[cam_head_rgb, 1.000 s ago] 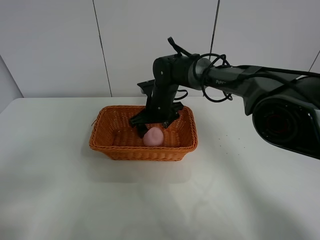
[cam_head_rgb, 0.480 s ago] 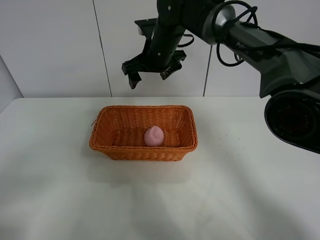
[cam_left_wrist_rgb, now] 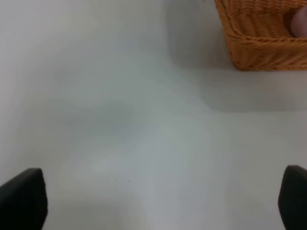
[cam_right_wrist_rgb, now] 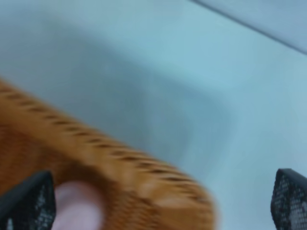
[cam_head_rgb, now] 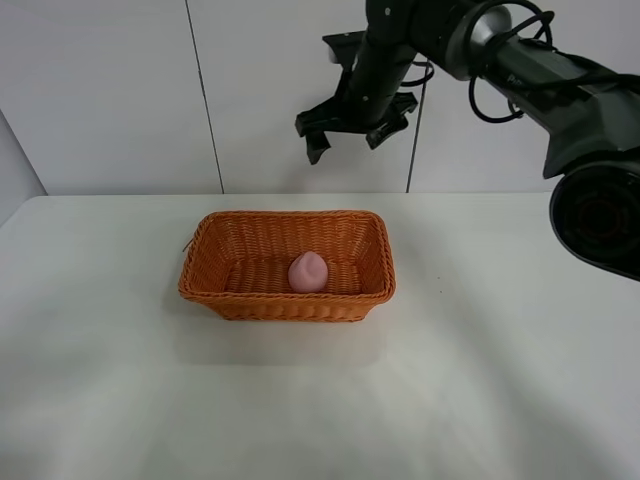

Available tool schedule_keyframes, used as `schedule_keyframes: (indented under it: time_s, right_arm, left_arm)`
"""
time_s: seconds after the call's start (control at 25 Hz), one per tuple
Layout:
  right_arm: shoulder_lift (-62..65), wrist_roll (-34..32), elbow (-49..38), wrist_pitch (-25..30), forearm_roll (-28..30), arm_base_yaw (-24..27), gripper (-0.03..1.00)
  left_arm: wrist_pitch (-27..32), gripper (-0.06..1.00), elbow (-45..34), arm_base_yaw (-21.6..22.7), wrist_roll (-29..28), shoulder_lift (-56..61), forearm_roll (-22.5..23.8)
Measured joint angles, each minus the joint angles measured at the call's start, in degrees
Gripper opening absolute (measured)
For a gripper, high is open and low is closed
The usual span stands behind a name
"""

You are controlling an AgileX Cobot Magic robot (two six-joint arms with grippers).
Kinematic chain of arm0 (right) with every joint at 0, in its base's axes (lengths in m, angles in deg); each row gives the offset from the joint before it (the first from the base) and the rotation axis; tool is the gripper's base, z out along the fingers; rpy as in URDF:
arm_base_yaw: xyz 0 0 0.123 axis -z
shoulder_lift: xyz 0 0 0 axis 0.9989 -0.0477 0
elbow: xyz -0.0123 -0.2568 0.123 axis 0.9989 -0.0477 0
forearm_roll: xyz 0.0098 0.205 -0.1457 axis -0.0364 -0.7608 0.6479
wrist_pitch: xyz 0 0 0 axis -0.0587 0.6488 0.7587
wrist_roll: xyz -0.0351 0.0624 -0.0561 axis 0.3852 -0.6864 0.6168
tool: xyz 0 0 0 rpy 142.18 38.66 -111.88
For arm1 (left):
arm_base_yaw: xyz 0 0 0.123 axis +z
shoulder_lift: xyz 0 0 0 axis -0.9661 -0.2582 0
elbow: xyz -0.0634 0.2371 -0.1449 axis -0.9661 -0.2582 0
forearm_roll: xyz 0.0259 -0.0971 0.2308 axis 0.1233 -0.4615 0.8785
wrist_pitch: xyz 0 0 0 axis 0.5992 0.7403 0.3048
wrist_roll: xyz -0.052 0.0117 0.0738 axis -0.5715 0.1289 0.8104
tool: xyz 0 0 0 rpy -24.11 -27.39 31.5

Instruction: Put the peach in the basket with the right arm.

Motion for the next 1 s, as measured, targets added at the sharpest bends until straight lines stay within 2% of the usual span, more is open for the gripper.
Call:
schedule_keyframes:
  time_s: [0.24, 0.48, 0.6, 0.76, 1.0]
  right_arm:
    - [0.0, 0.0, 0.0, 0.0, 0.3, 11.4, 0.70]
    - [0.0, 0.0, 0.0, 0.0, 0.3, 20.0, 0.70]
    - [0.0, 0.0, 0.0, 0.0, 0.3, 22.1, 0.70]
    - [0.7, 0.0, -0.9, 0.0, 0.1, 22.4, 0.70]
    - [7.1, 0.0, -8.8, 0.0, -0.1, 22.4, 0.70]
  left_arm:
    - [0.0, 0.99, 0.0, 0.0, 0.0, 0.0, 0.0]
    - [0.0, 0.99, 0.0, 0.0, 0.0, 0.0, 0.0]
    - [0.0, 0.99, 0.0, 0.0, 0.0, 0.0, 0.0]
    - [0.0, 0.99, 0.0, 0.0, 0.0, 0.0, 0.0]
    - [0.0, 0.99, 0.0, 0.0, 0.0, 0.0, 0.0]
